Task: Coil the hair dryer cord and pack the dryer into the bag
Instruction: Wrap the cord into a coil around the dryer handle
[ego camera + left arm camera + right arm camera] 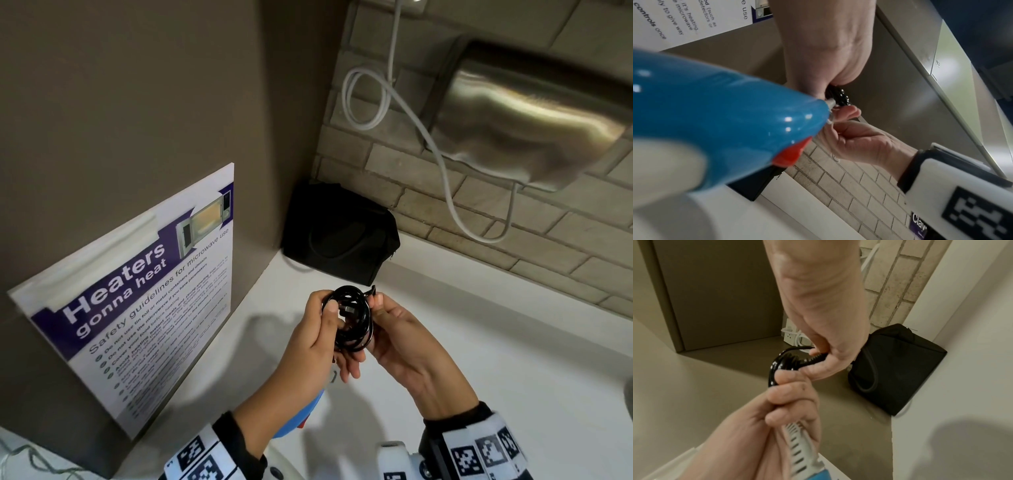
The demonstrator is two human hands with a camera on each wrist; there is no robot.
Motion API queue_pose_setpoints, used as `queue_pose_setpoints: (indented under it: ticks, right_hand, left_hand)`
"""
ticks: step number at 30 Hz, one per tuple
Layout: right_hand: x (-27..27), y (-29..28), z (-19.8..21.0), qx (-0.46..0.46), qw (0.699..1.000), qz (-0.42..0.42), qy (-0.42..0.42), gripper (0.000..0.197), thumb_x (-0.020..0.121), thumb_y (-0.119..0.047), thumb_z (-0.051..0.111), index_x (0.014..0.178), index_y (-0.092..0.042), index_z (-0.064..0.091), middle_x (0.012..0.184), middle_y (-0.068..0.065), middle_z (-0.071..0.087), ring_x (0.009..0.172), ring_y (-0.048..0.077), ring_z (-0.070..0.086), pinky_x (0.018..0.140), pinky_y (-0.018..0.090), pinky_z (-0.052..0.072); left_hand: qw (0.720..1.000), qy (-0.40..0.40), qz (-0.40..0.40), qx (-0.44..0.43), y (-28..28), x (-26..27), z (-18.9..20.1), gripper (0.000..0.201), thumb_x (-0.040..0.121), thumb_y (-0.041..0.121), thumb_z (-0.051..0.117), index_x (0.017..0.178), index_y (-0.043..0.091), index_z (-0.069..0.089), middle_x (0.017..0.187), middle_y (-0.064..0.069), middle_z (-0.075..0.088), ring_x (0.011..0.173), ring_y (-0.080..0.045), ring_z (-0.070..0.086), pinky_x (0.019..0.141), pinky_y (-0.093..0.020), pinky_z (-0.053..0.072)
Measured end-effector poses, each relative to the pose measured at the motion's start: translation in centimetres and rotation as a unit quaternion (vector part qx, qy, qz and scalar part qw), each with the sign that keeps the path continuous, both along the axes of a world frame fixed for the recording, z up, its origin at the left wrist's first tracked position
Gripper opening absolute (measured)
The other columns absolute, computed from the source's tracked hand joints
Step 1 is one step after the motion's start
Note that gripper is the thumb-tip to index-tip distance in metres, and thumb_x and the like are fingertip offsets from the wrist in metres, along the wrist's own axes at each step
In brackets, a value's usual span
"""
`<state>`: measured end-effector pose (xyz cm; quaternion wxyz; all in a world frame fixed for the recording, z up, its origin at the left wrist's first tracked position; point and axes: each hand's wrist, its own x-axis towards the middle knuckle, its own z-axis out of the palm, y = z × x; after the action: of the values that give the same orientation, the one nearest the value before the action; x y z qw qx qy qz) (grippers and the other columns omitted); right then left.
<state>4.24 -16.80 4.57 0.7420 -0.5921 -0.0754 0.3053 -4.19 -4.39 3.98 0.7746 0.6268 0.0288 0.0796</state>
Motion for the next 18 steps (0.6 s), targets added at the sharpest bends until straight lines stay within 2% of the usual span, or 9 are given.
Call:
queue_pose_setpoints:
  ticks: [2,4,6,9,12,14,16,18]
  right_hand:
    - [-0.29,0.14,0.17,0.002,1.000,0.009,0.000,0.033,0.104,-0.025,0.034,0.100,0.001,0.054,0.055,0.016,0.058,0.042,0.027,0.051,0.049,0.033,0.050]
    - [-0.60,0.24,0.46,0.000,1.000,0.014,-0.007,0.037,0.104,-0.026,0.034,0.103,0.005,0.054,0.056,0.016,0.058,0.040,0.026,0.051,0.047,0.032,0.049]
    - [-0.58,0.15,0.35,0.002,1.000,0.011,-0.014,0.038,0.103,-0.028,0.036,0.105,0.005,0.056,0.064,0.017,0.060,0.044,0.026,0.053,0.050,0.032,0.050]
    - [-0.32,-0.11,-0.11,0.011,1.000,0.010,-0.007,0.041,0.101,-0.032,0.040,0.113,0.006,0.054,0.072,0.016,0.062,0.051,0.024,0.058,0.063,0.038,0.049]
    - [-0.41,-0.21,-0.32,0.001,0.999,0.035,0.017,0.047,0.103,-0.033,0.038,0.114,0.011,0.051,0.057,0.015,0.061,0.049,0.030,0.056,0.070,0.048,0.046]
    - [-0.66,0.03,-0.18,-0.009,0.998,0.054,0.039,0.043,0.105,-0.024,0.032,0.113,0.013,0.050,0.045,0.017,0.054,0.045,0.032,0.054,0.062,0.049,0.048]
    - [-0.78,0.19,-0.12,-0.015,0.997,0.058,0.055,0.037,0.105,-0.019,0.031,0.115,0.011,0.050,0.040,0.016,0.049,0.042,0.032,0.052,0.055,0.047,0.050]
    - [-0.85,0.33,-0.01,-0.018,0.998,0.048,0.044,0.027,0.102,-0.014,0.038,0.112,0.008,0.049,0.043,0.016,0.050,0.045,0.032,0.051,0.057,0.049,0.048]
  left_hand:
    - [1.000,-0.005,-0.006,0.009,-0.05,-0.09,0.01,0.025,0.102,0.028,0.026,0.107,0.013,0.045,0.056,-0.006,0.062,0.045,-0.021,0.057,0.043,-0.026,0.045]
    - [0.999,-0.013,-0.008,0.032,-0.06,-0.11,-0.03,0.022,0.103,0.026,0.027,0.106,0.017,0.046,0.057,-0.007,0.062,0.045,-0.021,0.057,0.044,-0.026,0.045]
    - [0.998,-0.013,-0.006,0.056,-0.03,0.06,-0.16,0.018,0.103,0.022,0.028,0.106,0.019,0.045,0.058,-0.007,0.062,0.044,-0.022,0.057,0.044,-0.027,0.044]
    - [0.997,-0.001,-0.005,0.075,0.11,0.37,-0.39,0.014,0.103,0.018,0.029,0.105,0.021,0.042,0.058,-0.008,0.063,0.042,-0.023,0.055,0.044,-0.028,0.043]
    - [0.997,0.005,-0.025,0.072,0.13,0.25,-0.31,0.015,0.103,0.017,0.027,0.106,0.021,0.041,0.060,-0.011,0.062,0.043,-0.024,0.053,0.045,-0.029,0.043]
    - [0.996,-0.002,-0.042,0.073,0.14,0.14,-0.18,0.017,0.103,0.017,0.026,0.110,0.019,0.041,0.061,-0.013,0.061,0.044,-0.023,0.053,0.045,-0.029,0.043]
    - [0.996,-0.007,-0.046,0.075,0.11,0.11,-0.15,0.018,0.104,0.019,0.025,0.112,0.019,0.041,0.061,-0.014,0.060,0.045,-0.025,0.053,0.045,-0.029,0.043]
    - [0.996,0.000,-0.034,0.080,0.13,0.14,-0.24,0.020,0.103,0.019,0.025,0.112,0.023,0.042,0.061,-0.013,0.060,0.044,-0.025,0.052,0.045,-0.029,0.043]
